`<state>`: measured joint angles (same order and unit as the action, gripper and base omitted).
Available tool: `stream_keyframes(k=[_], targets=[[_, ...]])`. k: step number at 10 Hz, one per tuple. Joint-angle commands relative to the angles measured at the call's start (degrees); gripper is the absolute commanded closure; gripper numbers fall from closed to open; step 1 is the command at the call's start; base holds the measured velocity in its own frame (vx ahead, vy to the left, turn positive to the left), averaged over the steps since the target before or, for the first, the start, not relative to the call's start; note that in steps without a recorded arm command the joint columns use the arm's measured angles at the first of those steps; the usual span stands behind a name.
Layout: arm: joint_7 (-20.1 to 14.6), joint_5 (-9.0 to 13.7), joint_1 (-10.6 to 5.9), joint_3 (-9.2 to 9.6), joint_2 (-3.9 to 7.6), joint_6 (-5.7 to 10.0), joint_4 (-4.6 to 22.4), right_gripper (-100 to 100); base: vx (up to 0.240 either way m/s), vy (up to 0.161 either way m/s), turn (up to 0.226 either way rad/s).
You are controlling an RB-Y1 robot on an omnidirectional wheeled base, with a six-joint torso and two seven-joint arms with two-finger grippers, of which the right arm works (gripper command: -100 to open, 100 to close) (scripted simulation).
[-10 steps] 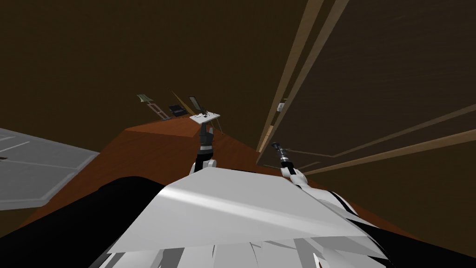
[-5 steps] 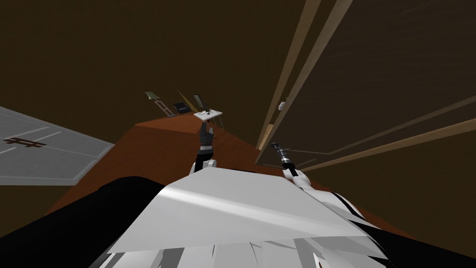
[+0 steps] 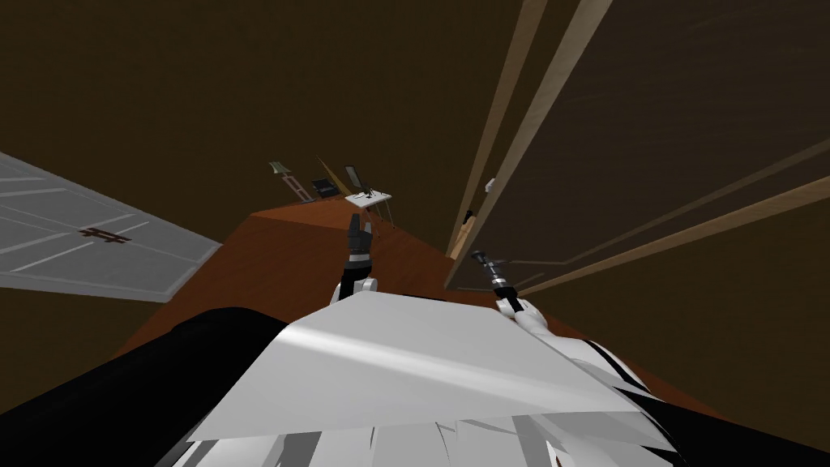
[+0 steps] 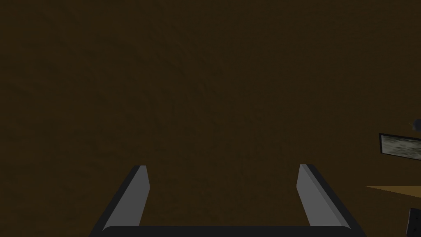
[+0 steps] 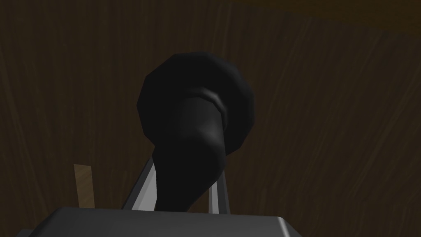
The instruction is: Pull the door open
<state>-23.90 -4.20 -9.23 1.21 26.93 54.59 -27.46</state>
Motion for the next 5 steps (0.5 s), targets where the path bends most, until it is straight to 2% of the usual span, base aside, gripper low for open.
stream_keyframes(k=[1, 2, 3, 5], targets=[[-1.07, -0.45, 1.43, 0.55, 0.93, 1.49, -1.06, 100, -0.231, -0.121, 0.155], [-1.07, -0.45, 1.43, 0.55, 0.93, 1.49, -1.06, 100, -0.146, -0.062, 0.058], [-2.05, -0.87, 2.46, 1.08, 1.82, 3.09, -1.3, 100, -0.148, -0.06, 0.13], [-3.05, -1.3, 3.52, 1.63, 2.74, 4.72, -1.55, 100, -0.177, -0.083, 0.108]])
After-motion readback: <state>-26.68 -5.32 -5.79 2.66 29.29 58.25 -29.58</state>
